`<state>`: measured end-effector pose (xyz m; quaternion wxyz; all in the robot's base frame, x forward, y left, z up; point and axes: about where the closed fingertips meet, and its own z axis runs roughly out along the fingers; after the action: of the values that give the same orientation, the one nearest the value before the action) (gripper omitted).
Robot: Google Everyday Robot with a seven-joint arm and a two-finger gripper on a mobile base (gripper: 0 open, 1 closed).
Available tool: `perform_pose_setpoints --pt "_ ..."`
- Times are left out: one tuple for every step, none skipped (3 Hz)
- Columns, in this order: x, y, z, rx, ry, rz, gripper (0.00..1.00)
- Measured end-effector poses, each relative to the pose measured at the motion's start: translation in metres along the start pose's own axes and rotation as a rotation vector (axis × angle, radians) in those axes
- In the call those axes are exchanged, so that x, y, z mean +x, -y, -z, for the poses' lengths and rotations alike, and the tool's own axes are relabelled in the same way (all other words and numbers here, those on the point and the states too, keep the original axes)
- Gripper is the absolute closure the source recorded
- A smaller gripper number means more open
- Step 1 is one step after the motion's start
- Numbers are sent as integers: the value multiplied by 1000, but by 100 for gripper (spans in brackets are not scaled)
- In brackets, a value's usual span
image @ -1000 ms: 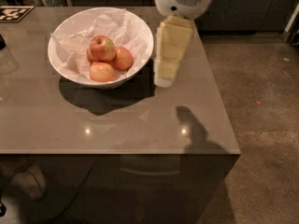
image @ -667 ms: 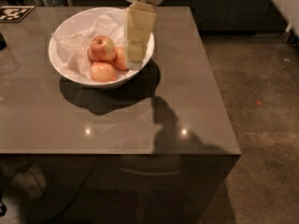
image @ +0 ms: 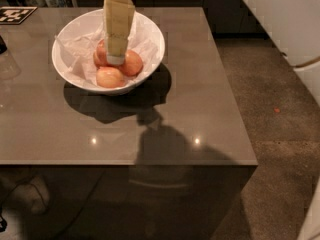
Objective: Pick apple from white bowl
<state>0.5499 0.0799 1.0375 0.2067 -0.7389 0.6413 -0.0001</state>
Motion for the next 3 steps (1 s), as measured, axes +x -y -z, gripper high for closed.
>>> perform_pose_setpoints --pt "-6 25 -18 13 75 -22 0" --pt "-8 78 -62 -2 129 -119 0" --pt "-11 81 -63 7 136 -116 0"
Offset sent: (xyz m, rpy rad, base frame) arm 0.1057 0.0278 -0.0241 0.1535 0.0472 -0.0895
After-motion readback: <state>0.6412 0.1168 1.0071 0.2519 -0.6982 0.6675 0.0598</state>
